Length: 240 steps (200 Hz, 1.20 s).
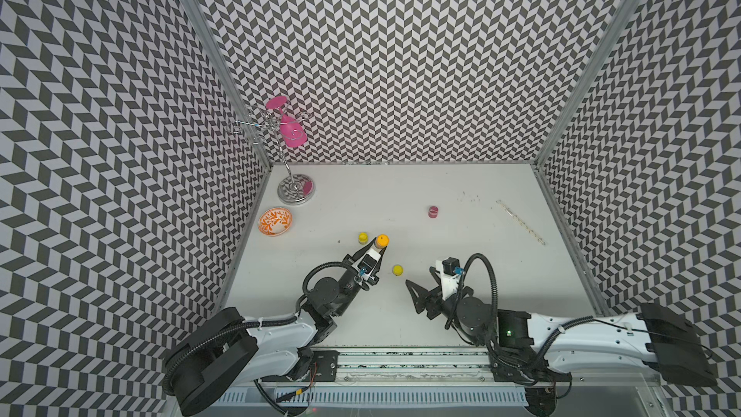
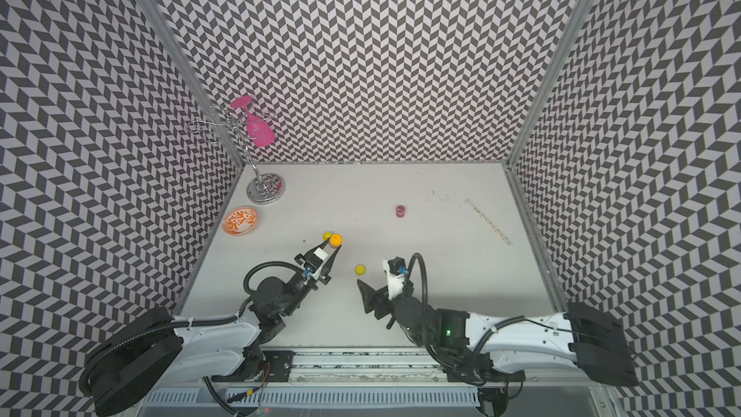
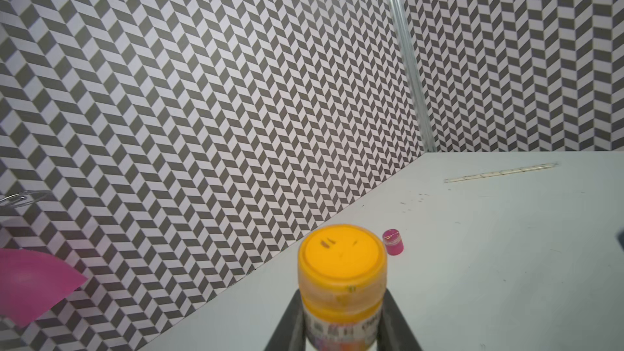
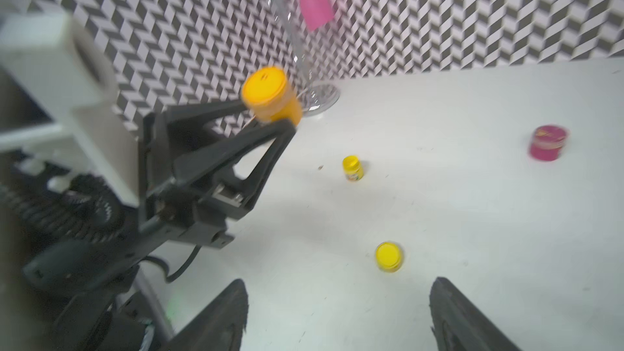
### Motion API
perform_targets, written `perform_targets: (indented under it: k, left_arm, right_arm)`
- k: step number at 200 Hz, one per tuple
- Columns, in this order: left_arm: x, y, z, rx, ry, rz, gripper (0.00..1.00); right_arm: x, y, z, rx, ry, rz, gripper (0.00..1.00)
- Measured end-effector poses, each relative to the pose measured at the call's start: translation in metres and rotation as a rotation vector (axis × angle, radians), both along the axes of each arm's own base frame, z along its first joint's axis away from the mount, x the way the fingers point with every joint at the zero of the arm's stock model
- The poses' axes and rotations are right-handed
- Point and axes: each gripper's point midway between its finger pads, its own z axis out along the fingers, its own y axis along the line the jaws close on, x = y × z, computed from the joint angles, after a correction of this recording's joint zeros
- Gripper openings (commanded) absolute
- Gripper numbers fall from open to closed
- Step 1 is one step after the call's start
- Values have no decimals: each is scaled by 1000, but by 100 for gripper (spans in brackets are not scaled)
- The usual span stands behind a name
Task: Close the paint jar lid
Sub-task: Screw the lid onto the paint jar.
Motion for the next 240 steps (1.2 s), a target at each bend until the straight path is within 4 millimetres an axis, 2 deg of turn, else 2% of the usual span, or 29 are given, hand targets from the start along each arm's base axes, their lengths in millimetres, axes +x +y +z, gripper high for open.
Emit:
perform_targets:
  k: [21,37,49,71,98,123,156,211,240]
  left_arm:
    - [-21,-27,-6,17,15,-209,26]
    - [-44,-48,-11,37,21,-393,26]
    - [-64,-60,-12,47,23,-531,26]
    - [-93,-71,-12,55,23,-727,26]
    - [-116,-78,-13,67,32,-893,27]
    - [-126,-81,-14,74,45,-970,26]
    - [-131,-81,-15,79,48,-1004,26]
    - [-132,-81,-17,85,58,-1007,26]
    - [-132,-81,-18,86,62,-1007,27]
  right_arm:
    - [20,-30,28,32,-96,-7,83]
    - [21,-37,47,20,-195,76,83]
    - [6,-26,56,-8,-273,211,81]
    - [-35,-1,64,-58,-411,502,74]
    - [-62,12,58,-107,-493,687,71]
    - [-74,23,49,-147,-508,799,66]
    - [-78,34,43,-185,-496,871,60]
    - [-79,36,36,-203,-491,898,48]
    - [-79,36,37,-204,-493,897,47]
